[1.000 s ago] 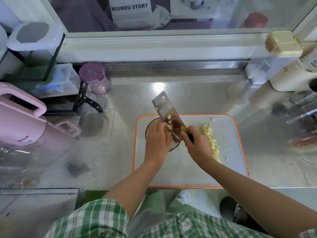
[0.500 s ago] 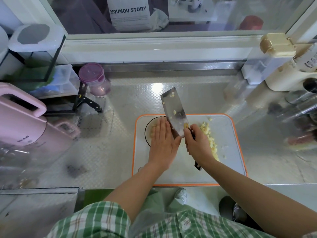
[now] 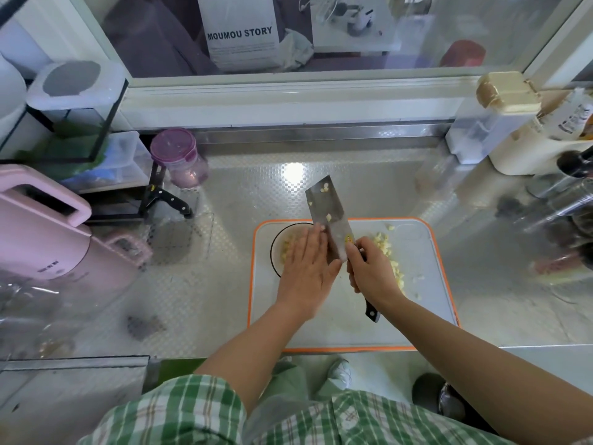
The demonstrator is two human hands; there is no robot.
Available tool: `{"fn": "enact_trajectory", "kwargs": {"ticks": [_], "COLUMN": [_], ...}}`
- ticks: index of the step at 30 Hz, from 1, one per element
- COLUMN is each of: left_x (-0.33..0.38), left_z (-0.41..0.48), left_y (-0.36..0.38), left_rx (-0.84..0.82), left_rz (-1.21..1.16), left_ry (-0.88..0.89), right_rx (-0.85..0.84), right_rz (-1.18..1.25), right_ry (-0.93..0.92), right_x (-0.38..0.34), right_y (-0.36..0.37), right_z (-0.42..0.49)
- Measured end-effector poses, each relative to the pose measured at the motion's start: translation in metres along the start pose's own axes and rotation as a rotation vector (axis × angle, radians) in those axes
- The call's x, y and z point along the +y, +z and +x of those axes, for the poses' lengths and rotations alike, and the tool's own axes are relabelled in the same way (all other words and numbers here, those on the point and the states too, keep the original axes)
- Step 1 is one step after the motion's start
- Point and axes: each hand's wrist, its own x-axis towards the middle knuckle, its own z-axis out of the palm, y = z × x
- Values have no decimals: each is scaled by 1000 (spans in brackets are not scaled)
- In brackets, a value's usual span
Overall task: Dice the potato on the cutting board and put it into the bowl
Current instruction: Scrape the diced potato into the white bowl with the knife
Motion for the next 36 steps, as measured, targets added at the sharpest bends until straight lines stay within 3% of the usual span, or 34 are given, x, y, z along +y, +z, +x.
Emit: {"fn": "enact_trajectory", "kwargs": {"ticks": [2, 6, 10, 19, 24, 30, 36], "left_x": [-3, 0, -5, 4, 0, 12, -8], "left_z": [1, -3, 1, 8, 7, 12, 8], "left_y": [-3, -7, -5, -11, -10, -21, -6], "left_rx": [7, -21, -39, 13, -7, 45, -7], "left_rz": [25, 67, 106, 68, 54, 24, 74], "left_ry": [-47, 87, -52, -46, -148, -27, -168], "right_rx": [-1, -23, -15, -49, -32, -115, -68], "right_rz": [24, 45, 36, -34, -37, -121, -66], "right_ry": [10, 7, 23, 9, 17, -24, 11], "right_x": [-2, -5, -4, -4, -1, 1, 3], "right_y": [0, 0, -1, -6, -10, -12, -15], "right_z": [0, 0, 0, -1, 0, -4, -6]}}
